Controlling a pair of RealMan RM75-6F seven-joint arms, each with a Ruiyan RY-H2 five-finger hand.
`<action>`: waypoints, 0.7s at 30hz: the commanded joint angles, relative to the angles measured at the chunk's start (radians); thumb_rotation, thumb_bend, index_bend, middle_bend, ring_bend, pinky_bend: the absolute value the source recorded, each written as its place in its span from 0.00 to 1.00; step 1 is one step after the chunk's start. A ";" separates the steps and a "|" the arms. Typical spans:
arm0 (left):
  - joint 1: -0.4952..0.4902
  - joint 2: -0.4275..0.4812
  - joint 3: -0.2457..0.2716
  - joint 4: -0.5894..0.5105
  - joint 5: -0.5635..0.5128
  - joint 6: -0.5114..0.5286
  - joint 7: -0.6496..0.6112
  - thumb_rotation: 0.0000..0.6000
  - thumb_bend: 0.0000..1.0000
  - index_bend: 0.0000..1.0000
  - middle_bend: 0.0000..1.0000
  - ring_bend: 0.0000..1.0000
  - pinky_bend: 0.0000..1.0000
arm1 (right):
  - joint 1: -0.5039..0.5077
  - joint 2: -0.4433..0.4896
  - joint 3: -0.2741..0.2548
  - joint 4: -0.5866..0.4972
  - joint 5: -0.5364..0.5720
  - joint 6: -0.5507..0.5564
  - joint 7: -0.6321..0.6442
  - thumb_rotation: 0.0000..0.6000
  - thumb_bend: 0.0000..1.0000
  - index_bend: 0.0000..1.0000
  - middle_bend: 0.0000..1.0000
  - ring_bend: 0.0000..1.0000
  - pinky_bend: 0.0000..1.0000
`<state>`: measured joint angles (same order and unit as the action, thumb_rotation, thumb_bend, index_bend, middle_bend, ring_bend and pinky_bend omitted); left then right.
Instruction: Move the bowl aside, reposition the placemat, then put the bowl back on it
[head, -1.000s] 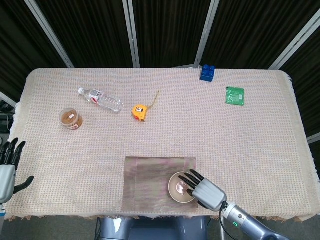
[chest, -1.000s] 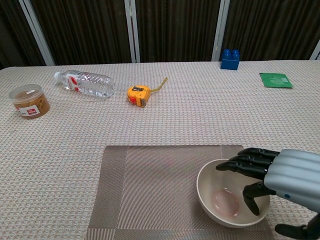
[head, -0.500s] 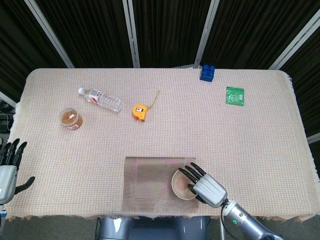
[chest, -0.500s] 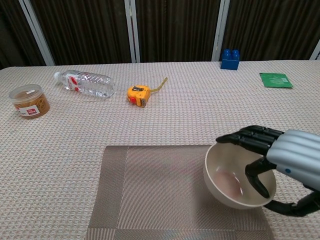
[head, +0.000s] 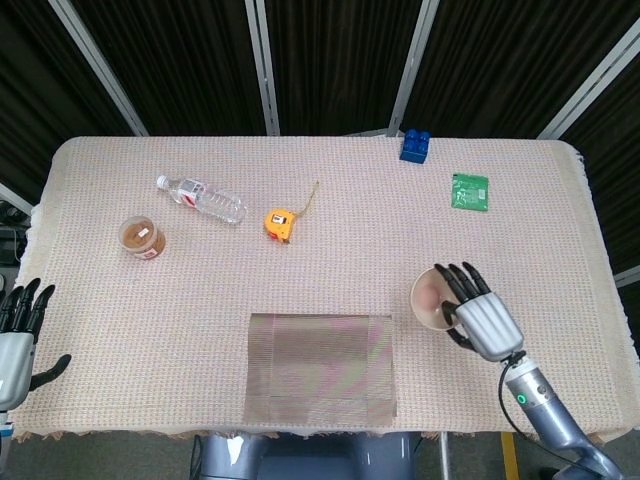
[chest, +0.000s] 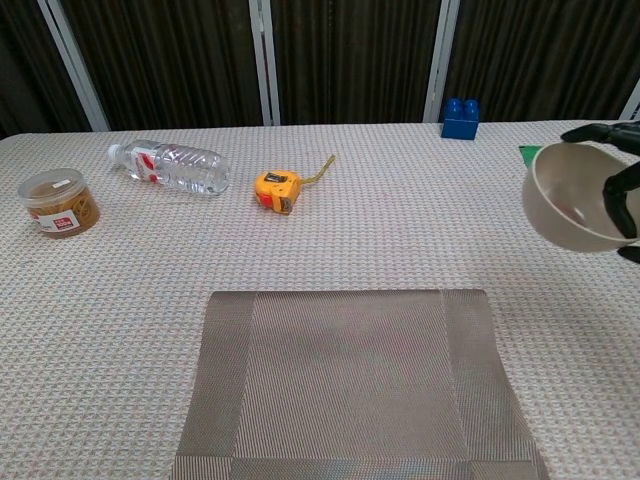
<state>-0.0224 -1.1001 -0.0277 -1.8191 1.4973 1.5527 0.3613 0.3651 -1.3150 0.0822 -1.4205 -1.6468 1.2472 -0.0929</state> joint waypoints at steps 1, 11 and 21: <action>-0.001 0.000 0.000 0.000 0.000 -0.003 0.000 1.00 0.20 0.00 0.00 0.00 0.00 | 0.018 0.018 0.042 0.076 0.101 -0.085 0.017 1.00 0.26 0.65 0.00 0.00 0.00; -0.003 0.001 0.000 0.002 -0.004 -0.007 -0.004 1.00 0.20 0.00 0.00 0.00 0.00 | 0.057 -0.054 0.039 0.270 0.230 -0.254 0.075 1.00 0.26 0.65 0.00 0.00 0.00; -0.006 0.005 0.008 0.003 0.006 -0.016 -0.013 1.00 0.20 0.00 0.00 0.00 0.00 | 0.044 -0.067 0.002 0.327 0.200 -0.226 0.177 1.00 0.11 0.00 0.00 0.00 0.00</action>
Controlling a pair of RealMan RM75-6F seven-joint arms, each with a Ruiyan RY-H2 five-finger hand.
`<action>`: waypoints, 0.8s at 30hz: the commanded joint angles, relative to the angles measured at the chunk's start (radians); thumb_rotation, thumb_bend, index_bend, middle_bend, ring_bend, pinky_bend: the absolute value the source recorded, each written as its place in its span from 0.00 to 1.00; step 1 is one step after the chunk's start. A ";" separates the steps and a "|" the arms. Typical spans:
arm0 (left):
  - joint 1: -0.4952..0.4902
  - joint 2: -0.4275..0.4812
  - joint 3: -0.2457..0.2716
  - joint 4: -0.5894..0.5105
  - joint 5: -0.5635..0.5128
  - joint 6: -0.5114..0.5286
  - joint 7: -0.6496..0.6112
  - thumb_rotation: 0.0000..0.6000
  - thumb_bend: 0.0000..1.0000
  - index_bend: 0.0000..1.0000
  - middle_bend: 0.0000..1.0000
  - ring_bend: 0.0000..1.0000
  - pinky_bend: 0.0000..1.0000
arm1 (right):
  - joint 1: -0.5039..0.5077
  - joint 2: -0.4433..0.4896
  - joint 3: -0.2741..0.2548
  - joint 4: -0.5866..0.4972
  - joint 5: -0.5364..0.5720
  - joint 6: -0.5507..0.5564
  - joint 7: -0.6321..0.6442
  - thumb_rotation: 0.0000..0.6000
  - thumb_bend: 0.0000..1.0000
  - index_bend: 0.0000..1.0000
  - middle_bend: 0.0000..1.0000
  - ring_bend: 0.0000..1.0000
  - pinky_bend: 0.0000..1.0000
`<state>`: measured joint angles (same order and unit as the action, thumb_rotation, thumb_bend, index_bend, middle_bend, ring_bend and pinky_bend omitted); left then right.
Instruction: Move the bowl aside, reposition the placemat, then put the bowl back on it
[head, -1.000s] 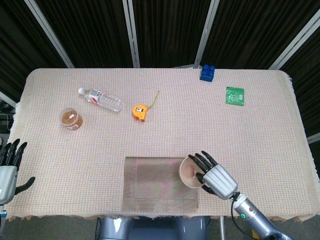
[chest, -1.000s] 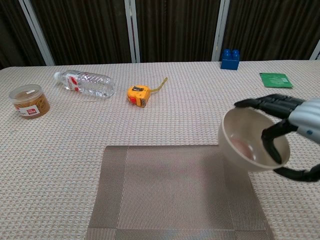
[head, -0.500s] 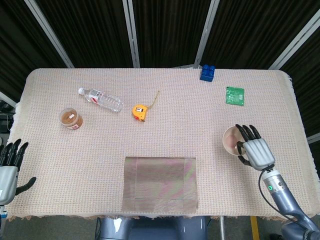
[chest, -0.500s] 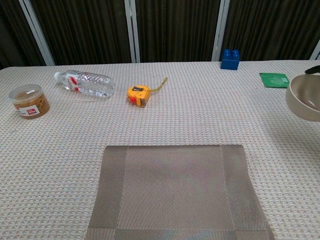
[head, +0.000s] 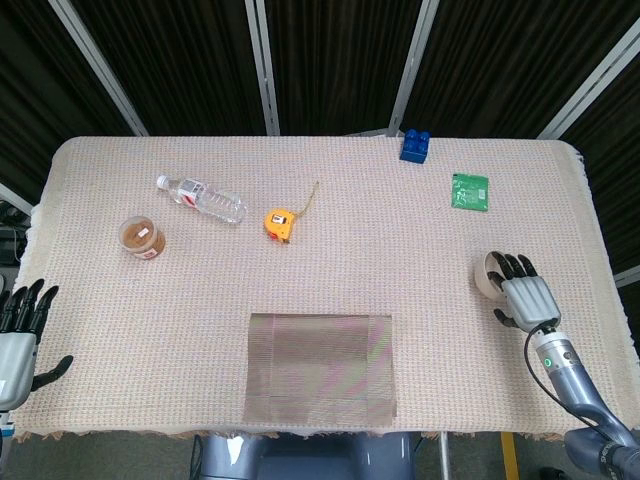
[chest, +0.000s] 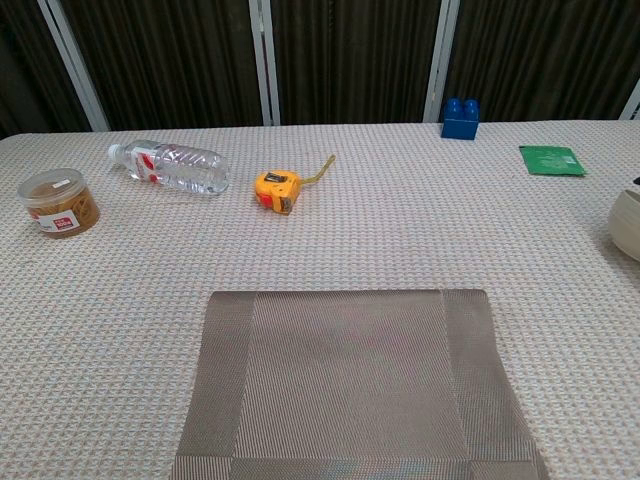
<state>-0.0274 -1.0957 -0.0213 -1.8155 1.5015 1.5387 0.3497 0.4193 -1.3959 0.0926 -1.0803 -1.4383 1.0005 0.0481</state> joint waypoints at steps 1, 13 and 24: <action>-0.001 0.002 0.002 0.000 0.002 -0.004 -0.003 1.00 0.20 0.00 0.00 0.00 0.00 | -0.016 0.021 -0.009 -0.024 -0.013 0.037 0.047 1.00 0.11 0.00 0.00 0.00 0.00; -0.048 -0.022 0.055 0.107 0.260 0.012 -0.144 1.00 0.20 0.00 0.00 0.00 0.00 | -0.177 0.180 -0.006 -0.295 -0.129 0.457 0.137 1.00 0.08 0.00 0.00 0.00 0.00; -0.186 -0.185 0.128 0.256 0.547 -0.140 -0.073 1.00 0.20 0.03 0.00 0.00 0.00 | -0.260 0.200 -0.024 -0.459 -0.161 0.588 0.015 1.00 0.08 0.00 0.00 0.00 0.00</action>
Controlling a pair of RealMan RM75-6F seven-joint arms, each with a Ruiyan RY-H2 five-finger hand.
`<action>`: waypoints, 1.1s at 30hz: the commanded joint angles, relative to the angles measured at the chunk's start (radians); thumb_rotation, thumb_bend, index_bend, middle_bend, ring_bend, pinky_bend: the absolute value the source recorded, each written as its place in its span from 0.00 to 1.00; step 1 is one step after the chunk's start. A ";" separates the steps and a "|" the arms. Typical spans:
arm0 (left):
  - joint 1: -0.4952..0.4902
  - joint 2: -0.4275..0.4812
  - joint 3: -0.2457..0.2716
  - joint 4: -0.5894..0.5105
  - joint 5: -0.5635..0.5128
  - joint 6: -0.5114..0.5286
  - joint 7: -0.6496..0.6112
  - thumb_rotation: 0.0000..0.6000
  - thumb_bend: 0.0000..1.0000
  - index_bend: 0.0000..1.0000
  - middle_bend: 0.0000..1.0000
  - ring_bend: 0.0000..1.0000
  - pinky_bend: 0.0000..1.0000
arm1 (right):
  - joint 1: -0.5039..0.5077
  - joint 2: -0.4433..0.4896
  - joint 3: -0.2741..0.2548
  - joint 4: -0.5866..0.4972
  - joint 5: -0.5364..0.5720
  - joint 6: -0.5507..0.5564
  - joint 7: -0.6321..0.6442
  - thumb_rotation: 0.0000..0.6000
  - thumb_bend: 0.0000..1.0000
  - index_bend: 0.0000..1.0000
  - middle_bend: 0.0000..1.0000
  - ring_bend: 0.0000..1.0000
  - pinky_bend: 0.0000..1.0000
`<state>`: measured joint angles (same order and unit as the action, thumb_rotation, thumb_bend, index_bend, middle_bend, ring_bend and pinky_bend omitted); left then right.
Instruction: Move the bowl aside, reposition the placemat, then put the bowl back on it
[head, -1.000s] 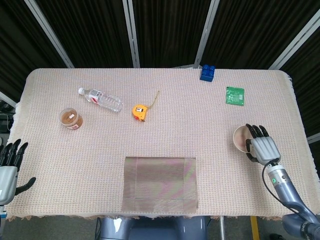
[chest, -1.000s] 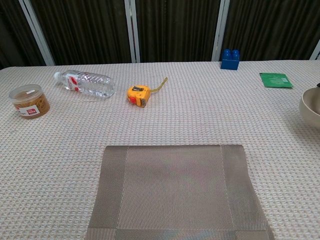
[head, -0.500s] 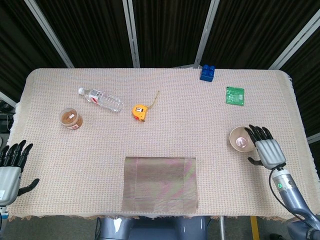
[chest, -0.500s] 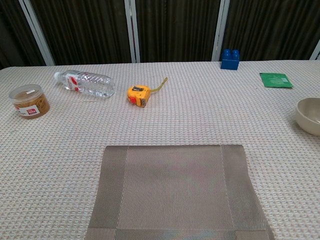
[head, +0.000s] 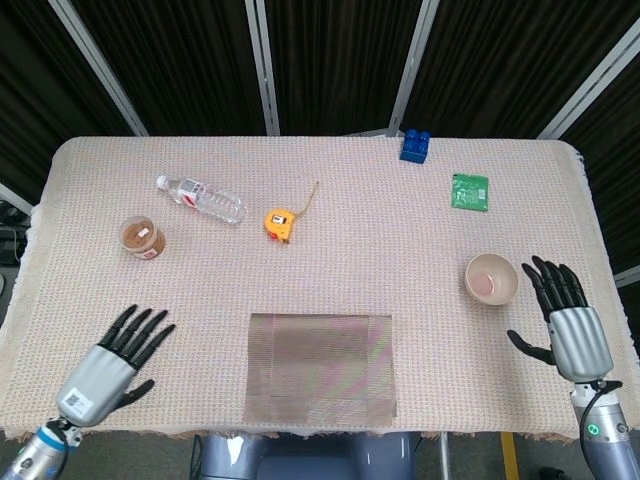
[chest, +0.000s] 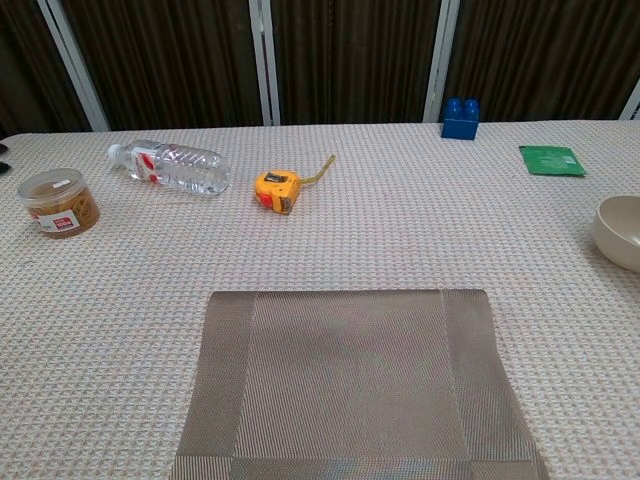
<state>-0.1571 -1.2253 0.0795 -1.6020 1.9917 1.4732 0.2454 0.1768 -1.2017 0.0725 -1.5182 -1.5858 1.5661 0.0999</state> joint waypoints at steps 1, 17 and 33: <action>-0.070 -0.069 0.029 0.051 0.066 -0.093 0.036 1.00 0.21 0.07 0.00 0.00 0.00 | -0.020 0.009 -0.003 -0.024 -0.013 0.025 -0.048 1.00 0.08 0.00 0.00 0.00 0.00; -0.173 -0.291 0.070 0.203 0.076 -0.271 0.020 1.00 0.27 0.37 0.00 0.00 0.00 | -0.023 0.023 0.008 -0.019 0.006 0.005 -0.013 1.00 0.08 0.00 0.00 0.00 0.00; -0.197 -0.399 0.117 0.322 0.071 -0.245 -0.037 1.00 0.27 0.35 0.00 0.00 0.00 | -0.028 0.024 0.010 -0.021 0.000 0.002 -0.005 1.00 0.08 0.00 0.00 0.00 0.00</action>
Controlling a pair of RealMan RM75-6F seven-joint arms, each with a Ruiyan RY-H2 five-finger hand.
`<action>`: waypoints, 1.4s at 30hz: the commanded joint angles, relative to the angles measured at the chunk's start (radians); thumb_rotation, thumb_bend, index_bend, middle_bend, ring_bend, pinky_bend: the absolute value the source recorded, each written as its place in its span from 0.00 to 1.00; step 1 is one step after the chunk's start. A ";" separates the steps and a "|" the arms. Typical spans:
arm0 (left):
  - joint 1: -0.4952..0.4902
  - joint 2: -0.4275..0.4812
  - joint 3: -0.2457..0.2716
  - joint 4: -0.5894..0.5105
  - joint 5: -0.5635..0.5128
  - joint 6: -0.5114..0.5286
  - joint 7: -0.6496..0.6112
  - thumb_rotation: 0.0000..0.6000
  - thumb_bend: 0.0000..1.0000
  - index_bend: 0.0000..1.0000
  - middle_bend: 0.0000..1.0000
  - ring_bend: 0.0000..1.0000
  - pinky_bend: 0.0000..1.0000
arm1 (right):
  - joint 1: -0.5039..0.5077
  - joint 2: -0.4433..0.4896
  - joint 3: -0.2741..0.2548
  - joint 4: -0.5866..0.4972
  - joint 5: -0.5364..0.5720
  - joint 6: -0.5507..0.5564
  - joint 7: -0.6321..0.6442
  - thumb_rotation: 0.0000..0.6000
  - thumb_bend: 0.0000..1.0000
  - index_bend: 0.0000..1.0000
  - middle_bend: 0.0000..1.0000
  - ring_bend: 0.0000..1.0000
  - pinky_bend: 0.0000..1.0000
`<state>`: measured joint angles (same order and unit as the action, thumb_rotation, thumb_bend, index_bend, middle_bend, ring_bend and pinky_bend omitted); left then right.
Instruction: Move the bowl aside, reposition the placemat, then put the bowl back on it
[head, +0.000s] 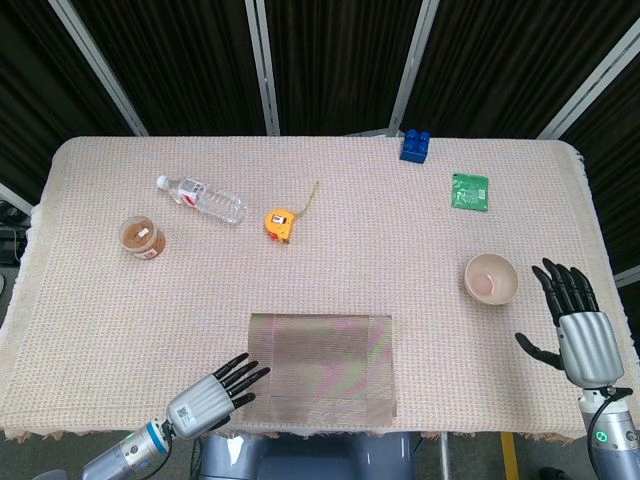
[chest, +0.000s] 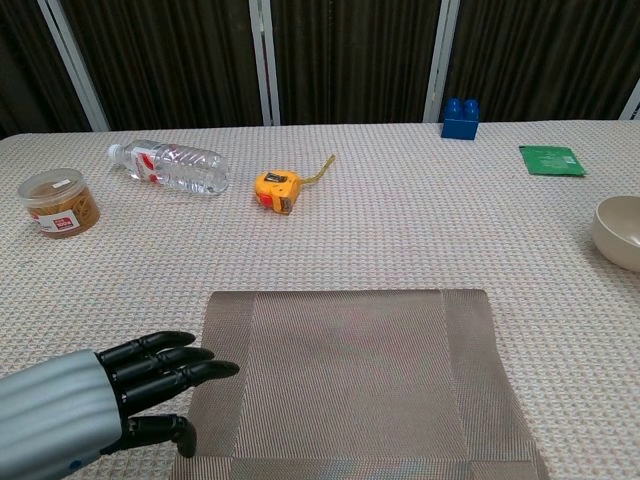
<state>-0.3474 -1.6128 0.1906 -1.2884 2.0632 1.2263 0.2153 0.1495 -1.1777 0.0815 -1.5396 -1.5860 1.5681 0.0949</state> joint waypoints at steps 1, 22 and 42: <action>-0.010 -0.017 0.008 0.012 -0.002 0.000 -0.009 1.00 0.27 0.35 0.00 0.00 0.00 | -0.001 -0.001 0.001 0.001 0.002 -0.001 0.000 1.00 0.08 0.00 0.00 0.00 0.00; -0.046 -0.073 0.034 0.027 -0.053 -0.040 0.009 1.00 0.46 0.39 0.00 0.00 0.00 | -0.003 0.000 0.007 0.009 0.006 -0.010 0.013 1.00 0.08 0.00 0.00 0.00 0.00; -0.067 -0.083 0.048 0.013 -0.089 -0.055 0.008 1.00 0.55 0.58 0.00 0.00 0.00 | -0.005 0.001 0.010 0.006 0.002 -0.008 0.032 1.00 0.08 0.00 0.00 0.00 0.00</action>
<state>-0.4143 -1.6956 0.2387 -1.2756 1.9740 1.1718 0.2230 0.1448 -1.1766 0.0914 -1.5340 -1.5841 1.5600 0.1263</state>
